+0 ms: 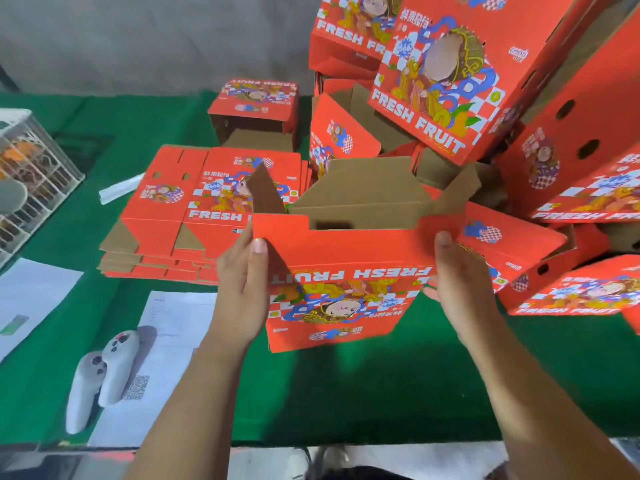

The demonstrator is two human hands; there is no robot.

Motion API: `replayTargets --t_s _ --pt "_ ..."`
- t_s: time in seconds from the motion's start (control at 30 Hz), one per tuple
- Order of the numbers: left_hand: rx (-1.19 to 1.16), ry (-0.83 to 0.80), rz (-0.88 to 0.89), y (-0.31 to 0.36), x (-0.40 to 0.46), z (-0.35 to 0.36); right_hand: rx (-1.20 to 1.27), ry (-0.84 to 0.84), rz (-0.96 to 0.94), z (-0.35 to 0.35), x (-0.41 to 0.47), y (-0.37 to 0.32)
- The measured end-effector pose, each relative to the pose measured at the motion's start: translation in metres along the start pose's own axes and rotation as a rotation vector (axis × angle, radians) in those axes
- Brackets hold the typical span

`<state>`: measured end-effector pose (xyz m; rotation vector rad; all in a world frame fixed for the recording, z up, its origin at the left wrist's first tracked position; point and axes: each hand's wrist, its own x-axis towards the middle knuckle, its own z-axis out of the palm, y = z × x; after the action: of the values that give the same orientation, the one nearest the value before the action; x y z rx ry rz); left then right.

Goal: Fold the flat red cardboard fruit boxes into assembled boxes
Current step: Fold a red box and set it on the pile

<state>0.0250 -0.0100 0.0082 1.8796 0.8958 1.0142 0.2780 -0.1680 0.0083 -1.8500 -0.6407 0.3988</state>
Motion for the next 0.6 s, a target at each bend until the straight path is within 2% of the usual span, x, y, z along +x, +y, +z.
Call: replayTargets --t_s 0.1,0.27,0.47,0.6 --pt "0.006 0.051 0.081 0.007 -0.001 0.005 -0.099 -0.023 -0.086 -0.005 0.002 -0.002" --pt "-0.012 0.112 0.066 0.010 -0.012 0.017 -0.231 0.115 -0.291 -0.020 0.002 0.005" --pt "0.295 0.239 -0.005 0.013 -0.029 0.034 -0.242 0.134 -0.246 -0.031 -0.006 0.024" --pt "0.413 0.258 -0.040 0.011 -0.034 0.040 -0.188 0.058 -0.229 -0.034 -0.005 0.020"
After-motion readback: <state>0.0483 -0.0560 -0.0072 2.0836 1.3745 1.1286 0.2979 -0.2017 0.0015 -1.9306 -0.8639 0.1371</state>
